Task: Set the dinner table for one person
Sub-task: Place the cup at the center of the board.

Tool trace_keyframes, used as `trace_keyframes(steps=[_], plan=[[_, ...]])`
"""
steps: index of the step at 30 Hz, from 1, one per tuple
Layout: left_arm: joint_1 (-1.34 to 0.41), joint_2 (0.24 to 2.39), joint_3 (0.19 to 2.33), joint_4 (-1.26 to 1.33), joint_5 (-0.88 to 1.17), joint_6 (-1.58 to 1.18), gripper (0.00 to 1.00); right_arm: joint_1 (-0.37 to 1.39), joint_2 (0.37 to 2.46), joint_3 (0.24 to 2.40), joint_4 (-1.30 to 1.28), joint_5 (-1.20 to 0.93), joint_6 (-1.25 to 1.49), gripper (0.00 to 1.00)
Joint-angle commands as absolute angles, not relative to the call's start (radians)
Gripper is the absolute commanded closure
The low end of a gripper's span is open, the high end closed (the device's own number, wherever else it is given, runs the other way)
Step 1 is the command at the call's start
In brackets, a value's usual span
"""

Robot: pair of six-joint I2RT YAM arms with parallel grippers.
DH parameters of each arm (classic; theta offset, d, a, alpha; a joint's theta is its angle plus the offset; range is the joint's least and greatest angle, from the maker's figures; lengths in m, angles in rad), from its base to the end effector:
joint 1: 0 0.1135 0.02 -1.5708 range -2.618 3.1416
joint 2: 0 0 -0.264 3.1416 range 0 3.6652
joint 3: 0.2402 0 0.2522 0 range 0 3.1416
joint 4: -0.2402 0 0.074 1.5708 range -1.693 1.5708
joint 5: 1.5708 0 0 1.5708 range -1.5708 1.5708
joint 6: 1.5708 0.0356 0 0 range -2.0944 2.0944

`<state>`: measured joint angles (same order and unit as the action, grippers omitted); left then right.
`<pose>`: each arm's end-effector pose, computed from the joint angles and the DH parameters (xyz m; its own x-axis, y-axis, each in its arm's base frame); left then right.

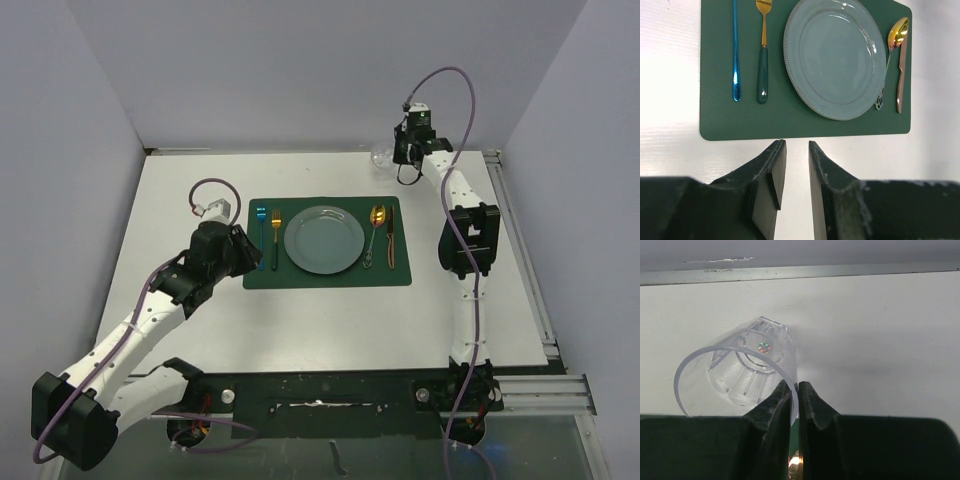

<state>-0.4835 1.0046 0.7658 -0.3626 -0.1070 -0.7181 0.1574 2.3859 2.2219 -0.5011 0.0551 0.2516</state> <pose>0.1972 -0.0993 0.2748 -0.6301 -0.4081 -0.6607 -0.0402 0.8668 -0.4970 0.5433 0.0842 0.2461 -0.6186 0.1535 -0.7705 0.0416 0.9858 0.1630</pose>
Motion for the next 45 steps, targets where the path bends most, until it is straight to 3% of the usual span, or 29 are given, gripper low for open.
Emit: trace_keyframes(steps=[1,13,45], plan=[[-0.484,1.002,0.766,-0.306,-0.092,-0.719,0.75,0.153,2.366,2.320,-0.531,0.012,0.275,1.00],[-0.485,1.006,0.751,-0.296,-0.090,-0.720,0.75,0.155,2.369,2.330,-0.625,-0.015,0.284,1.00],[-0.483,0.994,0.744,-0.308,-0.104,-0.709,0.75,0.173,2.385,2.215,-0.579,0.048,0.263,1.00]])
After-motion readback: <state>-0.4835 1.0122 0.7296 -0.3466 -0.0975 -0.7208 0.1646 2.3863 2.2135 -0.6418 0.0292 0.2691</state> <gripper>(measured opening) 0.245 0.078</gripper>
